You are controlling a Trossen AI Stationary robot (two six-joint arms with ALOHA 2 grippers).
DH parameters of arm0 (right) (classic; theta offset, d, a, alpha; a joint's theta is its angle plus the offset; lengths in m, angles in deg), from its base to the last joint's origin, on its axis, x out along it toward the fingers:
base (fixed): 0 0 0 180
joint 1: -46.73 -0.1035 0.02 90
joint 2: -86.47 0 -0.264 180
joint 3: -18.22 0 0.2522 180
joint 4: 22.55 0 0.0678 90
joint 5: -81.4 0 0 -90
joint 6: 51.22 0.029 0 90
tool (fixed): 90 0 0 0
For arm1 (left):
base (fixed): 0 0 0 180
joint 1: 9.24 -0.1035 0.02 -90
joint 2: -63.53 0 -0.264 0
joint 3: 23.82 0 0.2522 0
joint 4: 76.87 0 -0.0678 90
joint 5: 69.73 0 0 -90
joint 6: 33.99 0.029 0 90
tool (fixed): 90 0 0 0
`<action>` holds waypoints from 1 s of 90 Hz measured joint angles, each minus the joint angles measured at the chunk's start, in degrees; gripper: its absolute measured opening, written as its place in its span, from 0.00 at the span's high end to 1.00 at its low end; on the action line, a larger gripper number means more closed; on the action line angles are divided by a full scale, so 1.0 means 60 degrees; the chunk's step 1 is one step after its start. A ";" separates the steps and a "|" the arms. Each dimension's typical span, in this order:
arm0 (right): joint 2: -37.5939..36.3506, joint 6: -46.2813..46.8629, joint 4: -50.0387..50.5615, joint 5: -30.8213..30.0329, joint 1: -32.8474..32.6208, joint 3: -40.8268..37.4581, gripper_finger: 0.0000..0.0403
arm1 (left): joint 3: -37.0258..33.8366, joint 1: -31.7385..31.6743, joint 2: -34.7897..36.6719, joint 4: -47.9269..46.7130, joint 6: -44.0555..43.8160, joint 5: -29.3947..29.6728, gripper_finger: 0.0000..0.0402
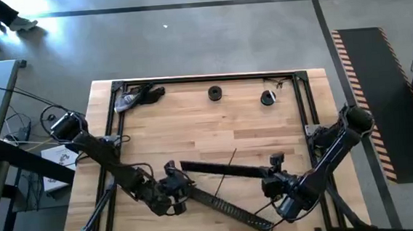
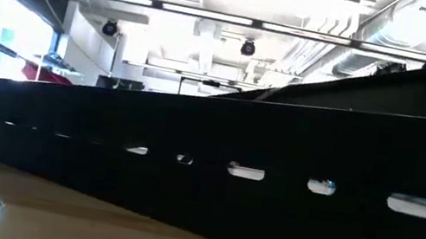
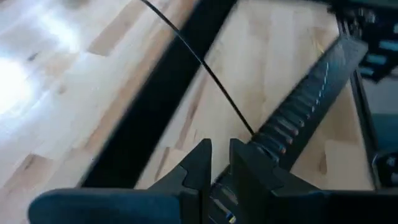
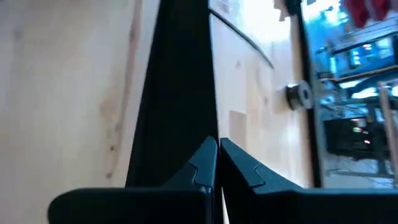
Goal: Ziptie cables
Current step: Close the black cable duct
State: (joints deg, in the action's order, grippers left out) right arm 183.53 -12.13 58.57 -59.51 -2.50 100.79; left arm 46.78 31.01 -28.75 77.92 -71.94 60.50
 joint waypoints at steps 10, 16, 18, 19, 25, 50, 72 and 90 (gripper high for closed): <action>0.0000 0.1117 0.0985 -0.0198 0.0011 0.0000 1.00 | 0.0000 -0.0239 -0.0484 0.0214 0.0725 -0.0677 0.86; 0.0000 0.1812 0.1721 -0.0172 0.0012 0.0018 1.00 | 0.0000 -0.0578 -0.0660 0.0322 0.1251 -0.1317 0.81; 0.0000 0.1992 0.1886 -0.0148 0.0011 0.0018 1.00 | 0.0000 -0.0684 -0.0708 0.0384 0.1490 -0.1531 0.79; -0.0002 0.2072 0.1951 -0.0121 0.0011 0.0022 1.00 | 0.0000 -0.0741 -0.0736 0.0421 0.1623 -0.1642 0.78; -0.0007 0.2505 0.2330 0.0102 -0.0010 0.0036 1.00 | 0.0000 -0.1065 -0.0833 0.0649 0.2406 -0.2571 0.71; -0.0007 0.2983 0.2676 0.0348 -0.0011 0.0036 1.00 | -0.0002 -0.2562 -0.1023 0.0743 0.3664 -0.6227 0.45; -0.0007 0.2925 0.2400 0.0690 -0.0022 0.0036 1.00 | 0.0009 -0.3222 -0.1071 0.0857 0.3551 -0.7936 0.41; -0.0007 0.2917 0.2292 0.0673 -0.0055 0.0036 1.00 | 0.0011 -0.3420 -0.1843 0.1015 0.3100 -0.9293 0.41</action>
State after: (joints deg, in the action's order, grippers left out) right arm 183.49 5.38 72.33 -55.47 -2.83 101.01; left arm 46.85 10.49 -39.81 84.01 -53.34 4.75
